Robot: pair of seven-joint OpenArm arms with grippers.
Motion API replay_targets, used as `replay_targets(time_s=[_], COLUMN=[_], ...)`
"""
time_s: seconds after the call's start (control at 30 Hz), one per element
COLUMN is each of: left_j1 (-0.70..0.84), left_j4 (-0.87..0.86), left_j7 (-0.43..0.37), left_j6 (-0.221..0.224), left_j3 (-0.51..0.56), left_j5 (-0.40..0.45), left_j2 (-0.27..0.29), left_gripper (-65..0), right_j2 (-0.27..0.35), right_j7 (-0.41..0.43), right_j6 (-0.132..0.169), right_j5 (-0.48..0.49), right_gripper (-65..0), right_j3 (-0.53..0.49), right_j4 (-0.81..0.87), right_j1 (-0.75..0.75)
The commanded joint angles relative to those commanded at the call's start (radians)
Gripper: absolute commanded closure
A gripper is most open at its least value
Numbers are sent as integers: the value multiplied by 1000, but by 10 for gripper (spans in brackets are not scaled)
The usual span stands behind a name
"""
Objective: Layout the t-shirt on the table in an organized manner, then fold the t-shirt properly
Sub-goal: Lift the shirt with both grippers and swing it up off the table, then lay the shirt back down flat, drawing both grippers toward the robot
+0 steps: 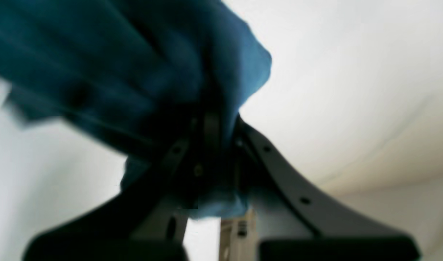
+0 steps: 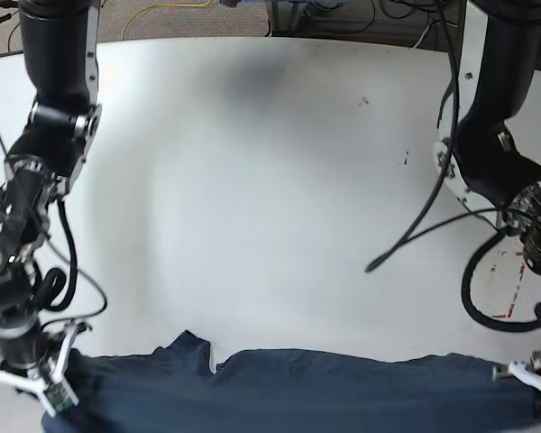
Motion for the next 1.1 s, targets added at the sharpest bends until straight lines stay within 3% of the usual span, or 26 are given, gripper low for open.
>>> replay_targets(time_s=[0.17,0.3,0.6,0.93,1.1], left_j1=[184,354,681,862,901], left_j4=[18,21,17,15,15], left_j7=[-34,-78,-187,-221,-221], left_j6=[-61,-92,-97,-97,-97], left_j3=[-6,-9,-38,-41,-41], left_j5=[2,2,3,3,5], left_j2=[31,28,28,25,-21], left_gripper=[0,0,0,0,0], right_j2=[-86,-147,-284,-324,-341], right_j7=[21,117,285,331,331], right_j6=[0,0,0,0,0], right_j5=[0,0,0,0,-2], right_gripper=[-25,-25,-25,-24,-24], right_j3=[118,187,242,269,313], right_j4=[20,20,2,-32,-29], right_j1=[-209,-381,-674,-804,-833])
